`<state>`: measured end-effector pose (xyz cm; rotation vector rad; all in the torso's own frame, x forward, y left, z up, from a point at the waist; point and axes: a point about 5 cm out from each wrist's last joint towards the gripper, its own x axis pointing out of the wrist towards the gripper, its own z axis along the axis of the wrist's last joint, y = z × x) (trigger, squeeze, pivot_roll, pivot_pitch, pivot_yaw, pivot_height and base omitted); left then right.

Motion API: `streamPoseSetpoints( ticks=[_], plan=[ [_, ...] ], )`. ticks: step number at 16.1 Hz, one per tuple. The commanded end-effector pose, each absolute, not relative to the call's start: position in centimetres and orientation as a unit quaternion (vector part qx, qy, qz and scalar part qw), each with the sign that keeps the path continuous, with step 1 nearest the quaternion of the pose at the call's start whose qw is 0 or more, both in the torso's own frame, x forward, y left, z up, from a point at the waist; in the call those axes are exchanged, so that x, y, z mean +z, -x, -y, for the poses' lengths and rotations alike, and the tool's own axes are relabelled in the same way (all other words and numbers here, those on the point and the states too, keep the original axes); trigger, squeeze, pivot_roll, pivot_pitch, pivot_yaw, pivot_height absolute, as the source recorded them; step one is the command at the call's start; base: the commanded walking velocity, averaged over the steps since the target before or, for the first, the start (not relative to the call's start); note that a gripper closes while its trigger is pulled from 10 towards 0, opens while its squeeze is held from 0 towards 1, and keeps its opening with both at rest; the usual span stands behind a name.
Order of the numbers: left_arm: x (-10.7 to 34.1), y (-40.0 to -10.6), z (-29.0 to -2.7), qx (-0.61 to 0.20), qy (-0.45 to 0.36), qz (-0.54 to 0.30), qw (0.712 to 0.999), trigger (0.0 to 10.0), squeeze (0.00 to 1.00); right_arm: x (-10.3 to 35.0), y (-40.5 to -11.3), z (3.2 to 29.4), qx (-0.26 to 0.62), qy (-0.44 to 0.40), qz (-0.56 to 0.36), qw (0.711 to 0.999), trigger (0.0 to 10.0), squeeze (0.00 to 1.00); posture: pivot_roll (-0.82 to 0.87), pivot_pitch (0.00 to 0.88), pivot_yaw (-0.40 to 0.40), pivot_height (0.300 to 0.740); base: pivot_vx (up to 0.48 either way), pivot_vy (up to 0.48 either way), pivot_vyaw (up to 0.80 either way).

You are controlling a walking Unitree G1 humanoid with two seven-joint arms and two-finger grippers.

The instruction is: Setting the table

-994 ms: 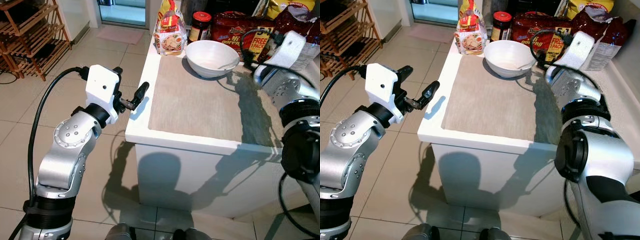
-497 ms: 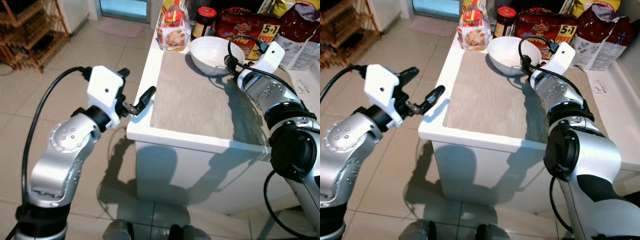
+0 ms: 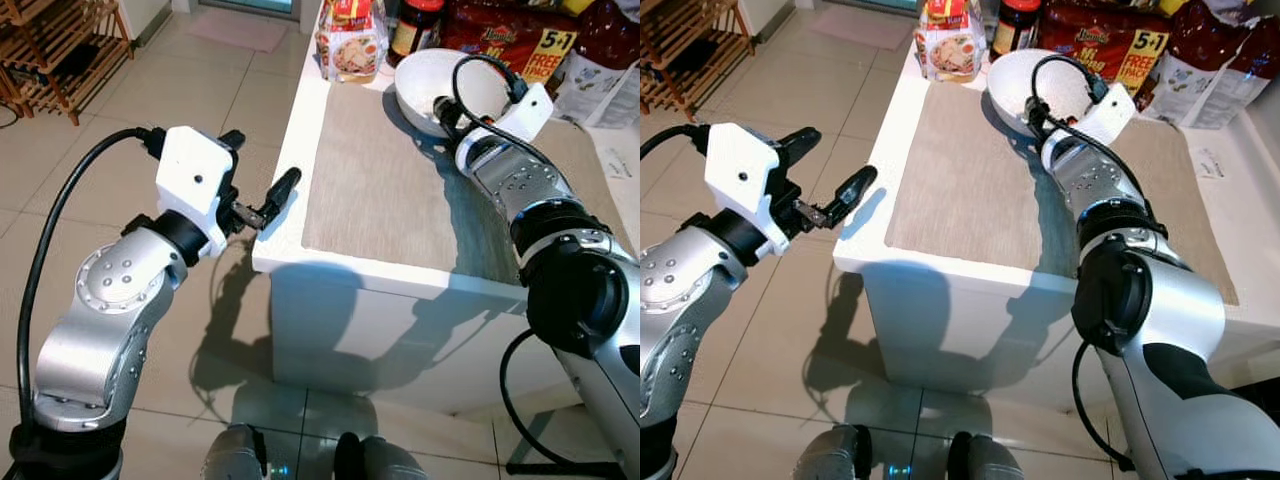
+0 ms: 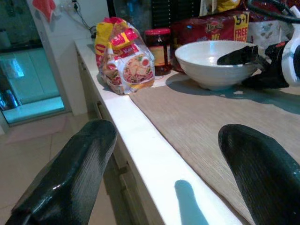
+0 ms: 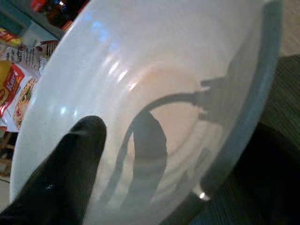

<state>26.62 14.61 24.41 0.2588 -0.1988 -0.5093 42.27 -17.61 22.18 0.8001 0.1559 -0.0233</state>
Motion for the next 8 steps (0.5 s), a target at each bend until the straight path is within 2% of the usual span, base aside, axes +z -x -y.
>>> streamPoseSetpoints(
  ticks=[1, 2, 8],
  plan=[
    [24.34, -26.25, -14.36, -0.261, -0.132, 0.094, 0.952, 10.0, 0.0, 21.86, -42.21, 17.58, -0.015, -0.397, -0.088, 0.913, 0.5, 0.0, 0.25, 0.214, -0.106, 0.74, 0.0, 0.0, 0.0],
    [24.24, -26.21, -14.35, -0.263, -0.133, 0.091, 0.951, 10.0, 0.0, 21.8, -42.19, 17.52, -0.013, -0.406, -0.089, 0.909, 0.0, 0.0, 0.24, 0.211, -0.112, 0.74, 0.0, 0.0, 0.0],
    [24.0, -26.08, -14.21, -0.273, -0.137, 0.083, 0.949, 10.0, 0.0, 21.38, -42.15, 17.19, -0.017, -0.41, -0.095, 0.907, 0.0, 0.0, 0.23, 0.207, -0.101, 0.74, 0.0, 0.0, 0.0]
  ],
)
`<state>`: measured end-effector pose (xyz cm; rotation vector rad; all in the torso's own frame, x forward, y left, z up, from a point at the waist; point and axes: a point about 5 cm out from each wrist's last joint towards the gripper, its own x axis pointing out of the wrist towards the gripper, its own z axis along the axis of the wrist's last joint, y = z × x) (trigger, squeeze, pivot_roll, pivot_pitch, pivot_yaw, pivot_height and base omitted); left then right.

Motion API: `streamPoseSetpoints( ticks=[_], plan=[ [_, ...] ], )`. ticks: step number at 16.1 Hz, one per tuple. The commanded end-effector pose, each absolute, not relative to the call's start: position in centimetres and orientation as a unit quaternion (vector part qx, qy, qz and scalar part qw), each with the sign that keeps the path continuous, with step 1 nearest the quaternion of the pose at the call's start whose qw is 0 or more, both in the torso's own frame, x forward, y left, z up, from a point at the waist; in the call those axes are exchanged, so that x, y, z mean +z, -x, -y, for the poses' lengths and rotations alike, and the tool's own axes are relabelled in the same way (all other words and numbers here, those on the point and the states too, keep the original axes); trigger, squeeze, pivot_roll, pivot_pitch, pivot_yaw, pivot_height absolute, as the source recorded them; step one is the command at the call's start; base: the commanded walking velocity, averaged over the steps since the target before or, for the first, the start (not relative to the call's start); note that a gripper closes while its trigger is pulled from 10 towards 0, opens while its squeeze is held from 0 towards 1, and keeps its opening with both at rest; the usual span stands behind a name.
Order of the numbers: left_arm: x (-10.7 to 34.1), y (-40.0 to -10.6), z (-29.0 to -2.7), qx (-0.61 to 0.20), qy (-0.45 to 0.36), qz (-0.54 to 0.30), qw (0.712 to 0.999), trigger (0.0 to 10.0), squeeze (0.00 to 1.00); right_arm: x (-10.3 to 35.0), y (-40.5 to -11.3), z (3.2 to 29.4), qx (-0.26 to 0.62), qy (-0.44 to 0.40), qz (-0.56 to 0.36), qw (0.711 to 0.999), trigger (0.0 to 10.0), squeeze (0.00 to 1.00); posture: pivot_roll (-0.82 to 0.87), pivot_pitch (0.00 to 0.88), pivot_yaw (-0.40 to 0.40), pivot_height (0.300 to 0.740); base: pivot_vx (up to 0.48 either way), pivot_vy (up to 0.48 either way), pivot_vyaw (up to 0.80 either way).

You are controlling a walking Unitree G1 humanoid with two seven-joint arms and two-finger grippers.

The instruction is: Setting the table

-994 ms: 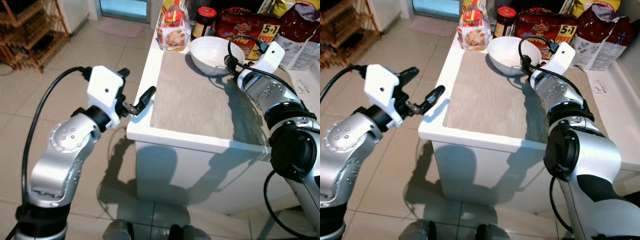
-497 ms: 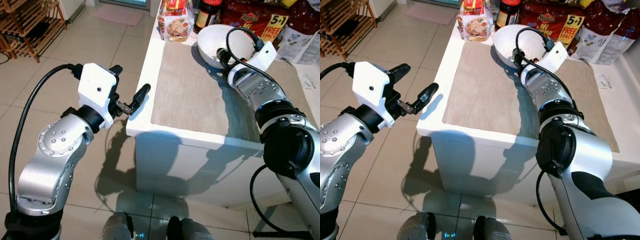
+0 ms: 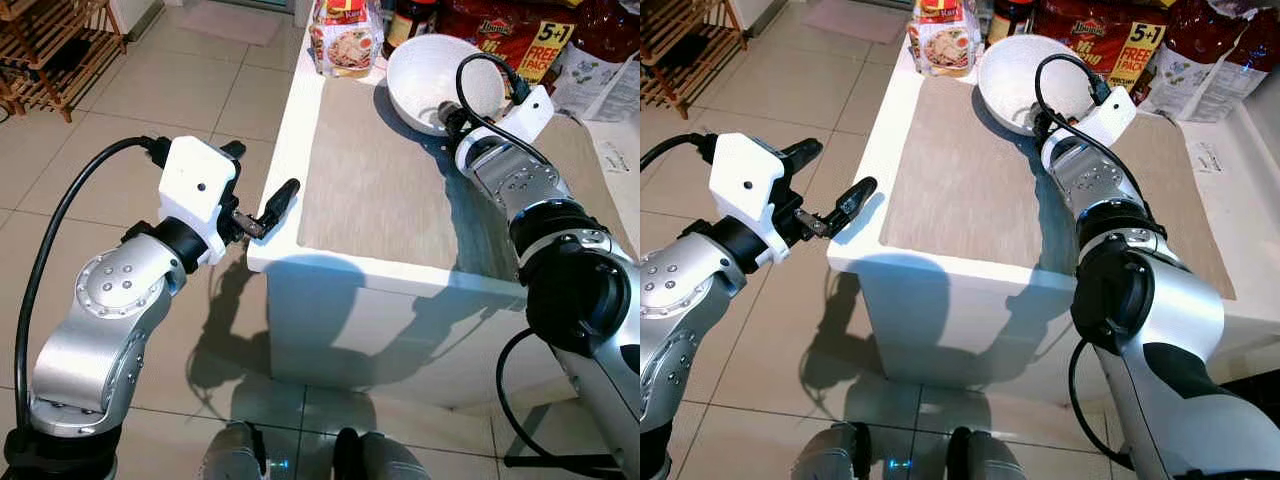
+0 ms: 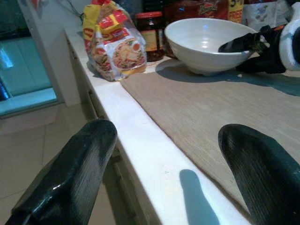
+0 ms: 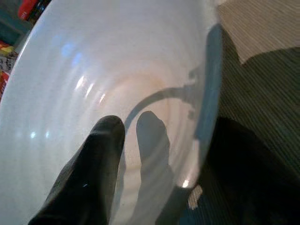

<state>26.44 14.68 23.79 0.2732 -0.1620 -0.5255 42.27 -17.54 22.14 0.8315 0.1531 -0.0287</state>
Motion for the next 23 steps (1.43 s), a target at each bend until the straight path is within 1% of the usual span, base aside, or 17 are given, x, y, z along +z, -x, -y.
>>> streamPoseSetpoints(
  ticks=[1, 2, 7, 11, 17, 18, 21, 22, 23],
  plan=[
    [24.1, -26.1, -13.9, -0.284, -0.134, 0.091, 0.945, 10.0, 0.0, 21.4, -42.2, 17.0, -0.015, -0.409, -0.097, 0.907, 0.0, 0.0, 0.23, 0.204, -0.095, 0.74, 0.0, 0.0, 0.0],
    [24.1, -26.1, -13.6, -0.295, -0.129, 0.094, 0.942, 10.0, 0.0, 21.4, -42.2, 16.9, -0.012, -0.404, -0.098, 0.909, 0.0, 0.0, 0.23, 0.192, -0.088, 0.74, 0.0, 0.0, 0.0],
    [24.1, -26.1, -13.2, -0.308, -0.126, 0.102, 0.937, 10.0, 0.0, 21.5, -42.2, 16.9, -0.009, -0.404, -0.096, 0.91, 0.0, 0.0, 0.22, 0.192, -0.081, 0.74, 0.0, 0.0, 0.0],
    [23.8, -26.3, -13.2, -0.305, -0.124, 0.094, 0.939, 10.0, 0.0, 21.3, -42.1, 17.0, -0.011, -0.406, -0.098, 0.909, 0.0, 0.0, 0.21, 0.191, -0.076, 0.74, 0.0, 0.0, 0.0],
    [23.9, -27.0, -13.1, -0.305, -0.125, 0.098, 0.939, 10.0, 0.0, 22.4, -42.4, 17.0, 0.002, -0.413, -0.077, 0.907, 0.0, 0.0, 0.2, 0.155, -0.045, 0.74, 0.0, 0.0, 0.0],
    [24.0, -27.4, -13.2, -0.29, -0.126, 0.102, 0.943, 10.0, 0.0, 22.6, -42.4, 17.3, -0.001, -0.412, -0.073, 0.908, 0.0, 0.0, 0.2, 0.157, -0.048, 0.74, 0.0, 0.0, 0.0],
    [24.2, -28.0, -13.6, -0.257, -0.112, 0.107, 0.954, 10.0, 0.0, 23.7, -42.5, 17.7, 0.007, -0.435, -0.05, 0.899, 0.0, 0.0, 0.19, 0.141, -0.055, 0.74, 0.0, 0.0, 0.0],
    [24.3, -28.5, -13.9, -0.241, -0.112, 0.11, 0.958, 10.0, 0.0, 25.0, -42.6, 17.9, 0.021, -0.444, -0.03, 0.895, 0.0, 0.0, 0.18, 0.14, -0.053, 0.74, 0.0, 0.0, 0.0],
    [24.4, -28.7, -13.9, -0.239, -0.111, 0.112, 0.958, 10.0, 0.0, 25.3, -42.6, 18.1, 0.023, -0.443, -0.024, 0.896, 0.0, 0.0, 0.18, 0.137, -0.051, 0.74, 0.0, 0.0, 0.0]
  ],
)
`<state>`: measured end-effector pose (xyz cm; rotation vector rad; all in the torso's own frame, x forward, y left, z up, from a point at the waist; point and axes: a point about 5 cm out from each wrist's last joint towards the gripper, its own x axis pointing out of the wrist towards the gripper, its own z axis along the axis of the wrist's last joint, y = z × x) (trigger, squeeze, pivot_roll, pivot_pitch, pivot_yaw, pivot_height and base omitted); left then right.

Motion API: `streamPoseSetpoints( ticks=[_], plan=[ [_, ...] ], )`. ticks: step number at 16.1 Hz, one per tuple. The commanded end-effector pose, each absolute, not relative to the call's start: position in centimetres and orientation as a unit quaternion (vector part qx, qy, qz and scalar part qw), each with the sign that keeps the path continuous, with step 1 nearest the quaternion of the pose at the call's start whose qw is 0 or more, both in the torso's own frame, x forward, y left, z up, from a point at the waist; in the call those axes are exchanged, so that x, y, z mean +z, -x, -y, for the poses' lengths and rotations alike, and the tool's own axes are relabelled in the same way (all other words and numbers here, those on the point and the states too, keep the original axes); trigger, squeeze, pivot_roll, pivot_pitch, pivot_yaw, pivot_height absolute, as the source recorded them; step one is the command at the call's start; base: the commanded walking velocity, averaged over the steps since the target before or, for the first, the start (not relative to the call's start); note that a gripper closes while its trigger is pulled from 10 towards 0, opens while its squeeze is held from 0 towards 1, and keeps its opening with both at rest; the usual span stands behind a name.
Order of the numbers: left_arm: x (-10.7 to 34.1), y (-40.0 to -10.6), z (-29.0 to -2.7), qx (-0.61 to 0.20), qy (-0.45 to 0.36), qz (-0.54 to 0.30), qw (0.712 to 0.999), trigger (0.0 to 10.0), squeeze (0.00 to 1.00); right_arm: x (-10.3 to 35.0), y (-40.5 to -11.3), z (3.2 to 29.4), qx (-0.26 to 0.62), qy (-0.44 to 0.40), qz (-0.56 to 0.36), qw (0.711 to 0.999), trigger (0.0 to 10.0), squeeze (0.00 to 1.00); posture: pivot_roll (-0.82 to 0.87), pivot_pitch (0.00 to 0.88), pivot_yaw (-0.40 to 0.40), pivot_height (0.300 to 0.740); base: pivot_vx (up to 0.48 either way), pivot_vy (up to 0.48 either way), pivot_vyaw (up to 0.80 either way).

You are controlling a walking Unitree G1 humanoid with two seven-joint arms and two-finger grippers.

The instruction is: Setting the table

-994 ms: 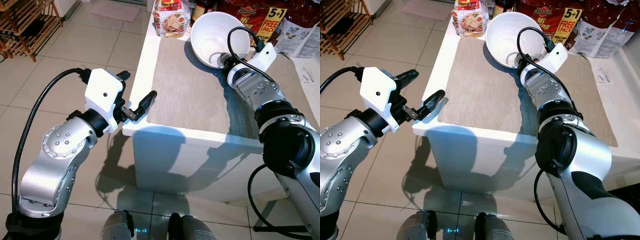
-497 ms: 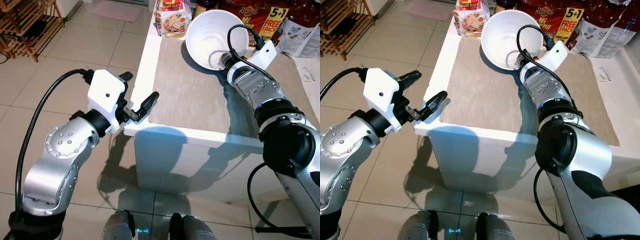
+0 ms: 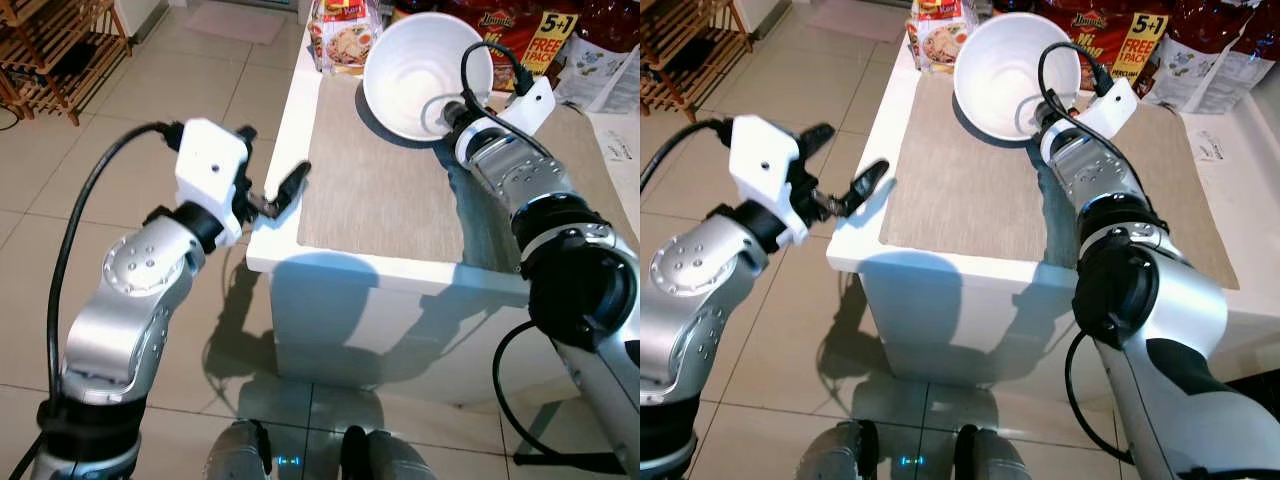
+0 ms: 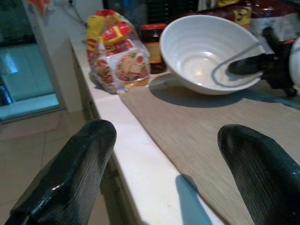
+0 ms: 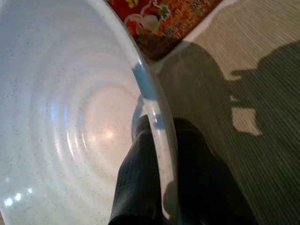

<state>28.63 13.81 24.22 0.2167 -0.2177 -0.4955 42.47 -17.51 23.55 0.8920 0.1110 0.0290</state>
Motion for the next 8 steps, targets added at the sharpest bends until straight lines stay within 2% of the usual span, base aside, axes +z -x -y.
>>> streamPoseSetpoints(
  ticks=[1, 6, 7, 8],
  plan=[
    [24.5, -29.0, -13.9, -0.236, -0.104, 0.117, 0.959, 10.0, 0.0, 26.3, -42.7, 18.7, 0.025, -0.435, -0.005, 0.9, 0.0, 0.0, 0.17, 0.116, -0.049, 0.74, 0.0, 0.0, 0.0],
    [24.4, -30.3, -13.1, -0.203, -0.088, 0.121, 0.968, 10.0, 0.0, 28.8, -42.0, 22.2, 0.03, -0.407, 0.067, 0.91, 0.0, 0.0, 0.12, 0.087, -0.043, 0.74, 0.0, 0.0, 0.0],
    [24.0, -30.4, -13.5, -0.174, -0.071, 0.121, 0.975, 10.0, 0.0, 29.4, -41.6, 22.8, 0.045, -0.398, 0.08, 0.913, 0.9, 0.0, 0.12, 0.084, -0.05, 0.74, 0.0, 0.0, 0.0],
    [23.4, -30.4, -13.9, -0.155, -0.05, 0.11, 0.98, 10.0, 0.0, 29.5, -40.9, 23.2, 0.053, -0.365, 0.094, 0.925, 10.0, 0.0, 0.1, 0.068, -0.059, 0.74, 0.0, 0.0, 0.0]
  ],
)
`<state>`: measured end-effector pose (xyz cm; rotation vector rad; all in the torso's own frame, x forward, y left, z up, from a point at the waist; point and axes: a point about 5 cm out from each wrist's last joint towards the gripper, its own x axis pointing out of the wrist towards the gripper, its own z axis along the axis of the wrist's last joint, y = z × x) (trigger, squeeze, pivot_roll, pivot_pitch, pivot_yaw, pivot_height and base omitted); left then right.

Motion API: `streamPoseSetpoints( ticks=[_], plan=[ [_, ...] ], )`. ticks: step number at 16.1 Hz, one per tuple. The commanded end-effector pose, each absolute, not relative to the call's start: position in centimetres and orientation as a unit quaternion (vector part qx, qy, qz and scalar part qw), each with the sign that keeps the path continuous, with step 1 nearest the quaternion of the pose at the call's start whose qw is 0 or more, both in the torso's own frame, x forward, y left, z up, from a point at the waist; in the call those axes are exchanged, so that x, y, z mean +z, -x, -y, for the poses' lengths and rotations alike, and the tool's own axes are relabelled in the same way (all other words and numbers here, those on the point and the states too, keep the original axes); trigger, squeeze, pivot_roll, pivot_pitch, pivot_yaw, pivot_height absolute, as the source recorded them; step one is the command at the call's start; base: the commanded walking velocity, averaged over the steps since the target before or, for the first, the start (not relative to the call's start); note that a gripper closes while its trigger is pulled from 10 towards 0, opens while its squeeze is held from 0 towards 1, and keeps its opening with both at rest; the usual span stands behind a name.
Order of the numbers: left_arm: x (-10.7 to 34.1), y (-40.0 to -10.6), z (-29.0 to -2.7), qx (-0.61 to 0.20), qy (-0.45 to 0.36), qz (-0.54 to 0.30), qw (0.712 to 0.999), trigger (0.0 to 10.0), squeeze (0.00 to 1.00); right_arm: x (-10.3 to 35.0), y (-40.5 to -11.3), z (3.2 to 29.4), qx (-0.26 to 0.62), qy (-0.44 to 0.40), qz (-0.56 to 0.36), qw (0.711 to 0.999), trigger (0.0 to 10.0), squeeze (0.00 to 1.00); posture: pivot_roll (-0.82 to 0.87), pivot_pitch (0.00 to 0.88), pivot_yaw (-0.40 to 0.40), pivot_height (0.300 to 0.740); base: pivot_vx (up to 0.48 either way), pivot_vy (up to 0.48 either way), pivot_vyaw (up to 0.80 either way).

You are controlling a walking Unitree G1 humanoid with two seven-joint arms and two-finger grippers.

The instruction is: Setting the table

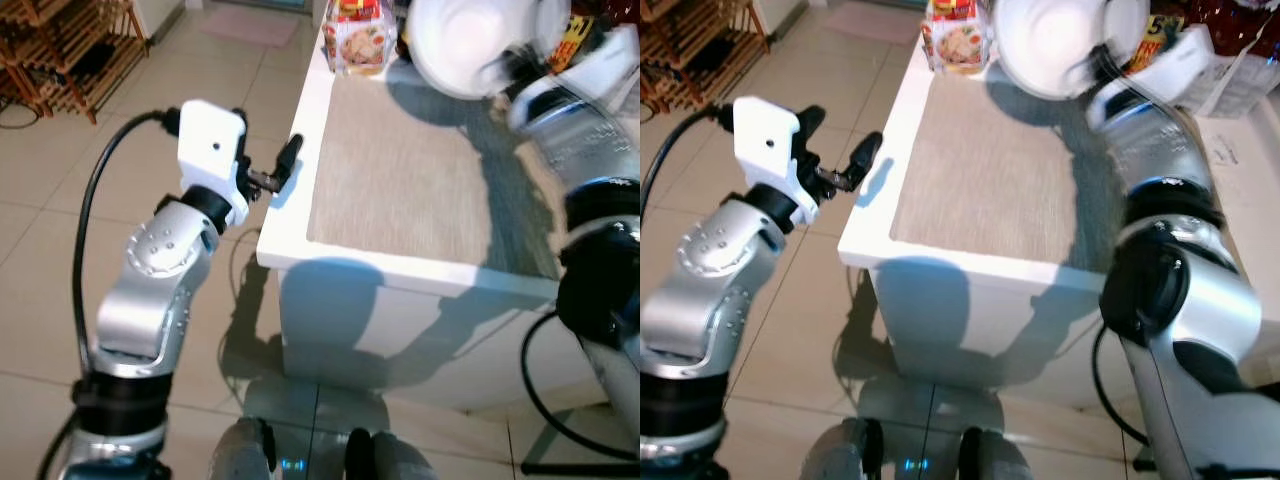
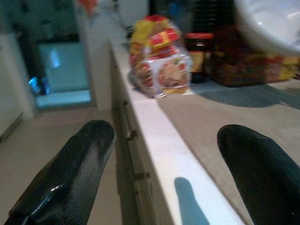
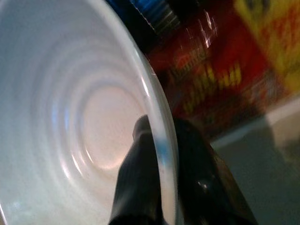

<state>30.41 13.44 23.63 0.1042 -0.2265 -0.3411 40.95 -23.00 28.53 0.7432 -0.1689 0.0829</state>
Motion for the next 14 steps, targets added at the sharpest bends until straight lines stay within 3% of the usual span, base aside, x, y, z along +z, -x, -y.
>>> streamPoseSetpoints(
  ticks=[1, 4, 9, 11, 14],
  plan=[
    [23.1, -30.3, -14.0, -0.15, -0.047, 0.105, 0.982, 10.0, 0.0, 29.4, -40.2, 23.2, 0.056, -0.34, 0.104, 0.933, 10.0, 0.0, 0.09, 0.064, -0.06, 0.74, 0.0, 0.0, 0.0],
    [22.4, -29.6, -13.9, -0.16, -0.064, 0.098, 0.98, 10.0, 0.0, 29.0, -33.8, 21.3, 0.086, -0.238, 0.172, 0.952, 10.0, 0.0, 0.07, 0.063, -0.048, 0.74, 0.0, 0.0, 0.0],
    [23.6, -28.9, -12.8, -0.185, -0.071, 0.122, 0.973, 10.0, 0.0, 26.6, -27.3, 17.1, 0.14, -0.252, 0.157, 0.945, 10.0, 0.0, 0.07, 0.052, -0.051, 0.74, 0.0, 0.0, 0.0],
    [23.4, -28.5, -12.4, -0.186, -0.061, 0.119, 0.973, 10.0, 0.0, 24.6, -26.7, 15.9, 0.126, -0.236, 0.12, 0.956, 10.0, 0.0, 0.08, 0.052, -0.053, 0.74, -0.281, 0.0, 0.0],
    [23.1, -28.7, -12.5, -0.182, -0.058, 0.116, 0.975, 10.0, 0.0, 24.5, -26.6, 16.1, 0.097, -0.178, 0.125, 0.971, 10.0, 0.0, 0.08, 0.05, -0.055, 0.74, -0.285, 0.0, 0.0]
  ],
)
